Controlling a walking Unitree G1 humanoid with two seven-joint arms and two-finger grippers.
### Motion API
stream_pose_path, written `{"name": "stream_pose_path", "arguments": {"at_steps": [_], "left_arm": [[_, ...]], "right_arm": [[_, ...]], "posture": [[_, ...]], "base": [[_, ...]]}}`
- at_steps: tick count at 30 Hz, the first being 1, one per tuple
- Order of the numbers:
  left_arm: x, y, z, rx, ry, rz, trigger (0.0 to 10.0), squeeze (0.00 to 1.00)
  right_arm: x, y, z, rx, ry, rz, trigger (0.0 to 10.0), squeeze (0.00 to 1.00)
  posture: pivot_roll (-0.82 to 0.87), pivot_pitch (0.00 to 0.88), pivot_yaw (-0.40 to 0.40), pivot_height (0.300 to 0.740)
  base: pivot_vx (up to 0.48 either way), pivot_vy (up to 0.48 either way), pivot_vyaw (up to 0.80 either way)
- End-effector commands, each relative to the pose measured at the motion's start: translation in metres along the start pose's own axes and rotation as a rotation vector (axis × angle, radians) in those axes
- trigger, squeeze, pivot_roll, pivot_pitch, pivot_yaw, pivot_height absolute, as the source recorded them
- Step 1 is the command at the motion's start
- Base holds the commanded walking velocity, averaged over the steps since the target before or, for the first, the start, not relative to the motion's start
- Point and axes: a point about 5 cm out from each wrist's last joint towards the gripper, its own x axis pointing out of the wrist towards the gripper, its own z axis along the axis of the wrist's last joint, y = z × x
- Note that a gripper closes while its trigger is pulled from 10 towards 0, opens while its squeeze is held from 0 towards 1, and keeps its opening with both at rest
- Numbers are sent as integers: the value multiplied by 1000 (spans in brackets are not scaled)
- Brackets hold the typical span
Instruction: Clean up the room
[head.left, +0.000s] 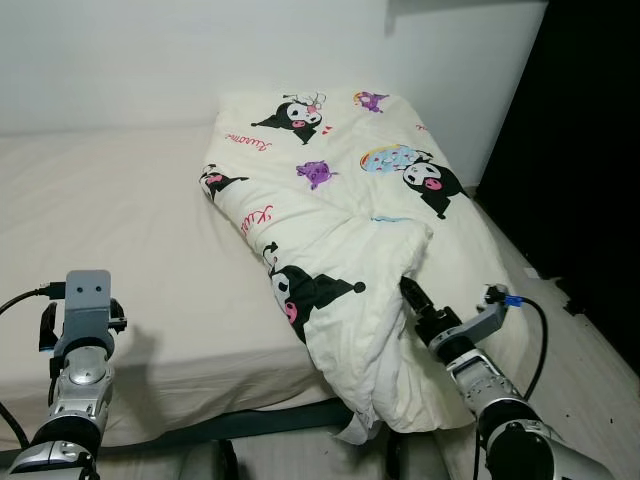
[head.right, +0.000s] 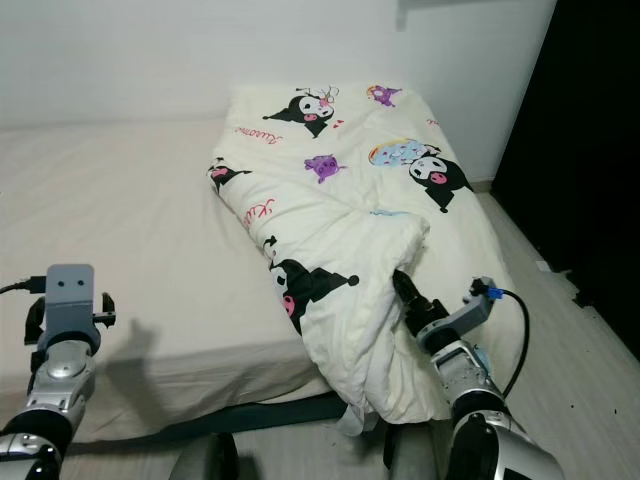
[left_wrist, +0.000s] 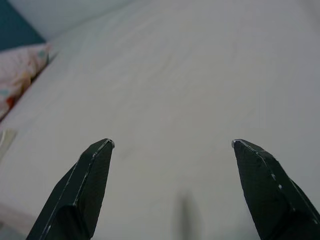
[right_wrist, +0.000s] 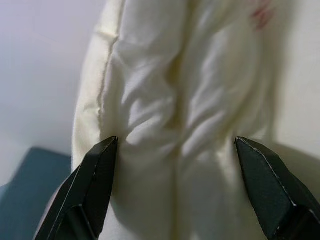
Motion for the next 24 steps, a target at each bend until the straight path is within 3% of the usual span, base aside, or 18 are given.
{"name": "stream_pose_path", "arguments": {"at_steps": [1, 5, 6, 7, 8, 15, 18, 20, 22, 23, 24], "left_arm": [[1, 5, 0, 20, -9, 3, 10000, 0], [0, 2, -2, 11, 3, -2, 10000, 0], [0, 1, -2, 8, 4, -2, 10000, 0], [0, 1, -2, 8, 4, -2, 10000, 0], [0, 1, -1, 6, 4, -2, 10000, 0], [2, 0, 7, -22, -24, 13, 10000, 0], [11, 5, 29, -46, -102, 47, 10000, 0], [11, 5, 29, -46, -102, 47, 10000, 0], [16, 8, 45, -57, -156, 70, 10000, 0], [16, 8, 45, -57, -156, 70, 10000, 0], [19, 11, 57, -69, -198, 87, 10000, 0]], "right_arm": [[5, 7, -5, -25, 45, 43, 10000, 0], [16, 18, -18, -62, 98, 35, 10000, 0], [19, 20, -18, -70, 96, 25, 7059, 0], [19, 20, -18, -70, 96, 25, 7059, 0], [21, 23, -17, -58, 88, 35, 0, 0], [35, 44, -19, -118, 136, 154, 0, 0], [45, 76, -54, -199, 325, 358, 0, 0], [45, 76, -54, -199, 325, 358, 0, 0], [46, 93, -78, -245, 448, 484, 0, 0], [46, 93, -78, -245, 448, 484, 0, 0], [42, 104, -94, -260, 537, 589, 0, 0]], "posture": [[40, 0, 37, 490], [38, 0, 33, 490], [38, 0, 31, 490], [38, 0, 31, 490], [38, 0, 29, 490], [32, 0, 18, 490], [31, 0, 11, 490], [31, 0, 11, 490], [34, 0, 6, 490], [34, 0, 6, 490], [29, 0, 2, 490]], "base": [[0, 0, 0], [0, 0, 0], [0, 0, 0], [0, 0, 0], [0, 0, 0], [0, 0, 0], [0, 0, 0], [0, 0, 0], [0, 0, 0], [0, 0, 0], [0, 0, 0]]}}
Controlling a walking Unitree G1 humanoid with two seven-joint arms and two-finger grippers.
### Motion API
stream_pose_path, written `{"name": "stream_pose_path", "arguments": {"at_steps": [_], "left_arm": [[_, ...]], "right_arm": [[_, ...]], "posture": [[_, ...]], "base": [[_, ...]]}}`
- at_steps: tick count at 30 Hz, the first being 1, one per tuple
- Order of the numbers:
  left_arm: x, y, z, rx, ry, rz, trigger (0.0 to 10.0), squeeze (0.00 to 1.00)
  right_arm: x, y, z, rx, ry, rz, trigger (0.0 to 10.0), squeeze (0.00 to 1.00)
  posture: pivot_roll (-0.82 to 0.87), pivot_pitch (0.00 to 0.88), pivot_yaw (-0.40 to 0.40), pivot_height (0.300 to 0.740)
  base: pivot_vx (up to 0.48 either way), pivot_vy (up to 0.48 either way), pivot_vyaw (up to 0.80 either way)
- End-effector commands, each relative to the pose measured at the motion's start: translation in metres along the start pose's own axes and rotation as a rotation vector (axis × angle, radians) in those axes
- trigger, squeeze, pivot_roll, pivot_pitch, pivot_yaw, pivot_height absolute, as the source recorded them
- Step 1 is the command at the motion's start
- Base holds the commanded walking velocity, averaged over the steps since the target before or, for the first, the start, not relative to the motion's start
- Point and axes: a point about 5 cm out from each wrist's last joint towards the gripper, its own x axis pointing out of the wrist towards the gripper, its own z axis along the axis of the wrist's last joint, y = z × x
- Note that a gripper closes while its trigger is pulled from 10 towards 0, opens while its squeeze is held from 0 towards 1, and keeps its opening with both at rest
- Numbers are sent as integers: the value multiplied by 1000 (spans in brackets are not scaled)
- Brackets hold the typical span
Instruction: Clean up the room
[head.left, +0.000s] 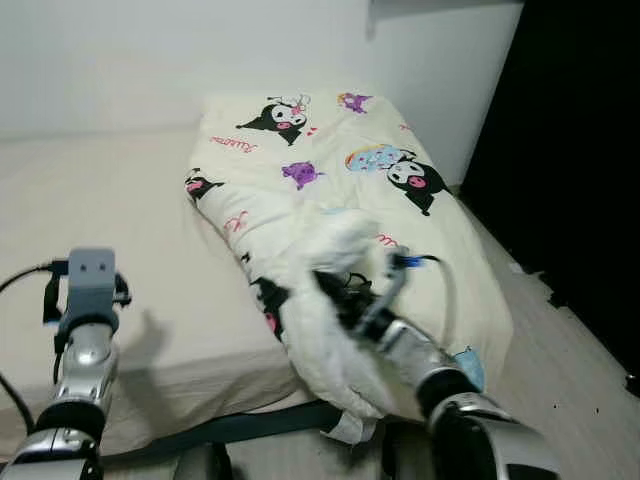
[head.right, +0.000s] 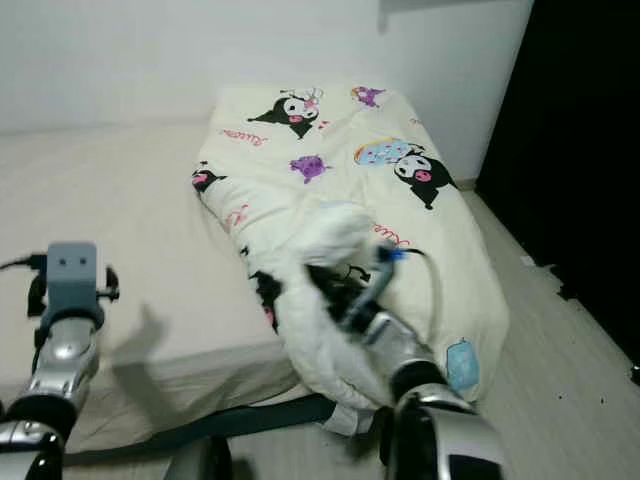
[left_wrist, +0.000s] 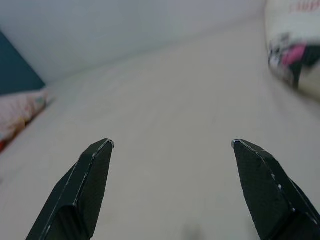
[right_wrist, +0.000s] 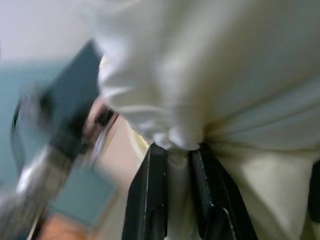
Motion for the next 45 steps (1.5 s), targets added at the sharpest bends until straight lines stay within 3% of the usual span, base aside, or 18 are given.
{"name": "stream_pose_path", "arguments": {"at_steps": [1, 4, 6, 7, 9, 11, 12, 13, 14, 15, 25, 30, 31, 32, 34, 37, 41, 45], "left_arm": [[10, 11, 20, -16, -75, 51, 10000, 0], [14, 7, 38, -30, -142, 48, 10000, 0], [14, 1, 50, -34, -191, 32, 10000, 0], [14, -2, 55, -38, -210, 26, 10000, 0], [11, -8, 60, -41, -235, 13, 10000, 0], [11, -8, 60, -41, -235, 13, 10000, 0], [7, -13, 61, -35, -244, -2, 10000, 0], [6, -15, 60, -35, -241, -9, 10000, 0], [6, -15, 60, -35, -241, -9, 10000, 0], [4, -17, 58, -34, -235, -15, 10000, 0], [-3, -35, 52, -17, -195, -70, 10000, 0], [-7, -46, 47, -19, -152, -102, 10000, 0], [-10, -49, 41, -35, -113, -112, 10000, 0], [-10, -49, 41, -35, -113, -112, 10000, 0], [-14, -53, 30, -70, -53, -131, 10000, 0], [-16, -54, 27, -84, -33, -142, 10000, 0], [-28, -68, 5, -64, 101, -199, 10000, 0], [-40, -80, 6, -81, 64, -292, 10000, 0]], "right_arm": [[13, 23, -22, -47, 187, 229, 0, 0], [16, 37, -45, -70, 371, 380, 0, 0], [11, 38, -61, -171, 542, 428, 471, 0], [9, 36, -67, -225, 597, 410, 10000, 0], [8, 26, -68, -310, 623, 280, 10000, 0], [8, 26, -68, -310, 623, 280, 10000, 0], [6, 19, -66, -307, 598, 192, 10000, 243], [4, 17, -65, -289, 586, 168, 10000, 796], [4, 17, -65, -289, 586, 168, 10000, 796], [2, 15, -65, -266, 577, 163, 10000, 1000], [-17, 14, -66, -131, 528, 271, 10000, 1000], [-20, 12, -43, -61, 333, 288, 10000, 1000], [-22, 1, -22, -47, 190, 167, 10000, 0], [-22, 1, -22, -47, 190, 167, 10000, 0], [-33, -14, 5, 22, 10, 41, 10000, 0], [-38, -17, 13, 29, -40, 15, 10000, 0], [-62, -31, 30, 32, -200, -79, 10000, 0], [-74, -36, 35, 37, -271, -128, 10000, 0]], "posture": [[29, 0, 1, 490], [32, 0, -6, 490], [33, 0, -12, 490], [35, 0, -17, 490], [33, 0, -24, 490], [33, 0, -24, 490], [35, 0, -27, 490], [35, 0, -27, 490], [35, 0, -27, 490], [30, 0, -29, 490], [2, 0, -10, 490], [-4, 0, -11, 490], [-6, 0, -10, 490], [-6, 0, -10, 490], [-14, 0, -9, 490], [-16, 0, -8, 490], [-25, 0, -4, 509], [-25, 0, -9, 528]], "base": [[0, 0, 0], [0, 0, 0], [0, 0, 0], [0, 0, 0], [0, 0, 0], [0, 0, 0], [0, 0, 0], [0, 0, 0], [0, 0, 0], [0, 0, 0], [0, 0, 0], [0, 0, 0], [0, 0, 0], [0, 0, 0], [0, 0, 0], [0, 0, 0], [-334, 0, 0], [-240, 0, 0]]}}
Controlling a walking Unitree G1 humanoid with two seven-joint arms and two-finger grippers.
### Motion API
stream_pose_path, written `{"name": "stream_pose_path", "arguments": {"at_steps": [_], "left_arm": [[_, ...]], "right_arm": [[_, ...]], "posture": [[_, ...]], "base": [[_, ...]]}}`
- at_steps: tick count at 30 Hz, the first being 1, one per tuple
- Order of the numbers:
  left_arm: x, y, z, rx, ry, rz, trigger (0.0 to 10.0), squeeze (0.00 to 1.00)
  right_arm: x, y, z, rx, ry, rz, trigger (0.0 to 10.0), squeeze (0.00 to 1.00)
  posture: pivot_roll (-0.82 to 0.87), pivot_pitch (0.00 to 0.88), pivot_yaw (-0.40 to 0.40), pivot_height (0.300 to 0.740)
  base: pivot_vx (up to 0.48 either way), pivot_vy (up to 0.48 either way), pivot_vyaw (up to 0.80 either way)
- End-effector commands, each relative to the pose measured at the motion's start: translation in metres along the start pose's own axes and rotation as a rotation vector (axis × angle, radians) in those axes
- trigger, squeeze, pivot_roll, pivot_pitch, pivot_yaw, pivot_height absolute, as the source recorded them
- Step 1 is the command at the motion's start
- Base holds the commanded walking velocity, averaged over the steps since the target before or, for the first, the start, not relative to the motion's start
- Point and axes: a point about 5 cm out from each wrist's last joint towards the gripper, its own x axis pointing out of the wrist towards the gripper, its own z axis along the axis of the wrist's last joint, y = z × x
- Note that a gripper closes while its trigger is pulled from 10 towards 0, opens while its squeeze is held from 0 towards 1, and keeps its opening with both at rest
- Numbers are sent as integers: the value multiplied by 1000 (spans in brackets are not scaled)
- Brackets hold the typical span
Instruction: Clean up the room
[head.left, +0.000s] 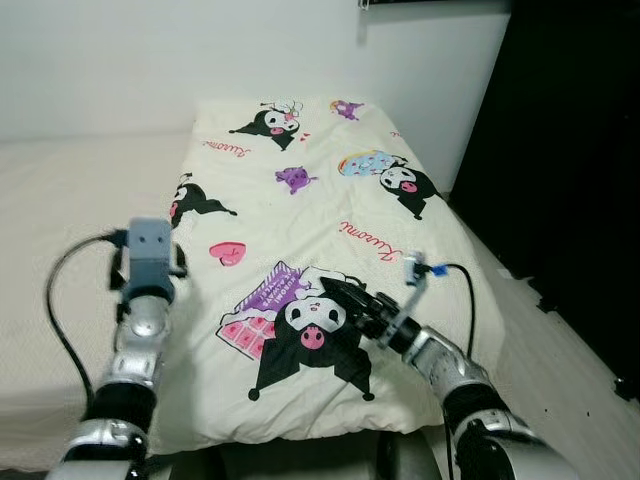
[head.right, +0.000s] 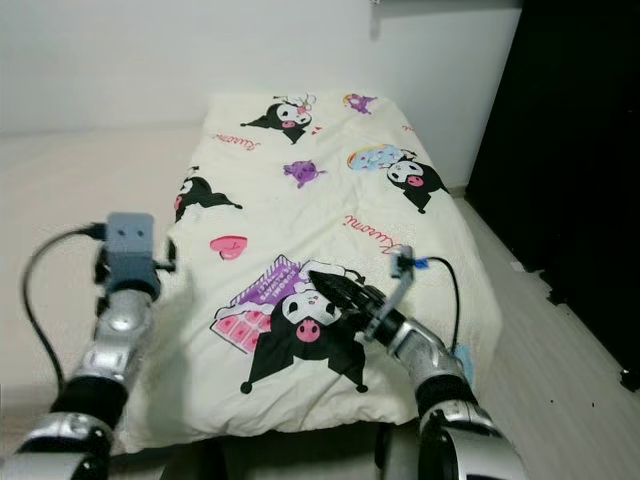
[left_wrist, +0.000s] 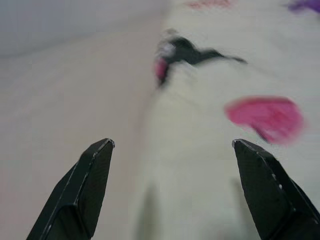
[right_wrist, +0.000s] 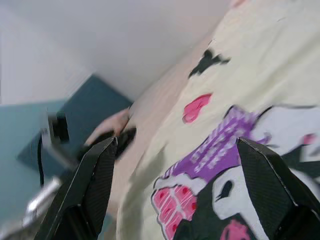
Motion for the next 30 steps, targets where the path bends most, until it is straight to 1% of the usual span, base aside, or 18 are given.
{"name": "stream_pose_path", "arguments": {"at_steps": [1, 4, 6, 9, 10, 11, 12, 13, 16, 17, 18, 20, 22, 25, 27, 28, 30], "left_arm": [[-2, -6, 4, 2, -38, -36, 10000, 0], [-5, -9, 3, 14, -38, -50, 10000, 0], [-8, -14, 0, 9, -34, -60, 10000, 0], [-9, -15, -1, 3, -39, -66, 10000, 0], [-8, -16, -3, 15, -7, -64, 10000, 0], [-8, -16, -3, 15, -7, -64, 10000, 0], [-8, -18, -3, -2, 1, -72, 10000, 0], [-8, -22, -2, 7, -5, -113, 10000, 0], [-9, -21, -2, 6, -13, -103, 10000, 0], [-9, -21, -5, 17, 15, -100, 10000, 0], [-9, -21, -5, 17, 15, -100, 10000, 0], [-10, -21, -6, -23, 22, -103, 10000, 0], [-11, -22, -6, -23, 11, -106, 10000, 0], [-13, -23, -6, -5, 4, -109, 10000, 0], [-13, -23, -6, -5, 4, -109, 10000, 0], [-12, -24, -10, 17, 41, -108, 10000, 0], [-12, -25, -11, 6, 57, -114, 10000, 0]], "right_arm": [[-4, -3, 9, -12, -61, -24, 10000, 0], [-7, -5, 11, -7, -78, -48, 10000, 0], [-10, -8, 11, -19, -67, -70, 10000, 0], [-11, -9, 12, -22, -67, -86, 10000, 0], [-12, -10, 12, -19, -71, -94, 10000, 0], [-12, -10, 12, -19, -71, -94, 10000, 0], [-12, -11, 12, -18, -72, -99, 10000, 0], [-13, -12, 10, -13, -74, -109, 10000, 0], [-15, -13, 8, -8, -71, -118, 10000, 0], [-15, -13, 6, -4, -70, -123, 10000, 0], [-15, -13, 6, -4, -70, -123, 10000, 0], [-17, -14, 3, 2, -68, -129, 10000, 0], [-17, -14, 3, 3, -67, -132, 10000, 0], [-20, -16, 0, 5, -62, -144, 10000, 0], [-20, -16, 0, 5, -62, -144, 10000, 0], [-21, -16, -1, 6, -60, -150, 10000, 0], [-21, -17, -1, 7, -61, -152, 10000, 0]], "posture": [[-25, 0, -13, 532], [-25, 0, -13, 547], [-24, 0, -22, 561], [-24, 0, -22, 570], [-24, 0, -22, 575], [-24, 0, -22, 575], [-22, 0, -22, 580], [-21, 0, -21, 589], [-21, 0, -19, 599], [-21, 0, -18, 603], [-21, 0, -18, 603], [-21, 0, -18, 613], [-21, 0, -18, 617], [-21, 0, -17, 632], [-21, 0, -17, 632], [-21, 0, -17, 641], [-21, 0, -17, 646]], "base": [[0, 0, 0], [0, 0, 0], [0, 0, 0], [0, 0, 0], [-371, 0, 0], [-371, 0, 0], [-480, 0, 0], [0, 0, 0], [0, 0, 0], [0, 0, 0], [0, 0, 0], [-396, 0, 0], [-458, 0, 0], [0, 0, 0], [0, 0, 0], [-480, 0, 0], [-480, 0, 0]]}}
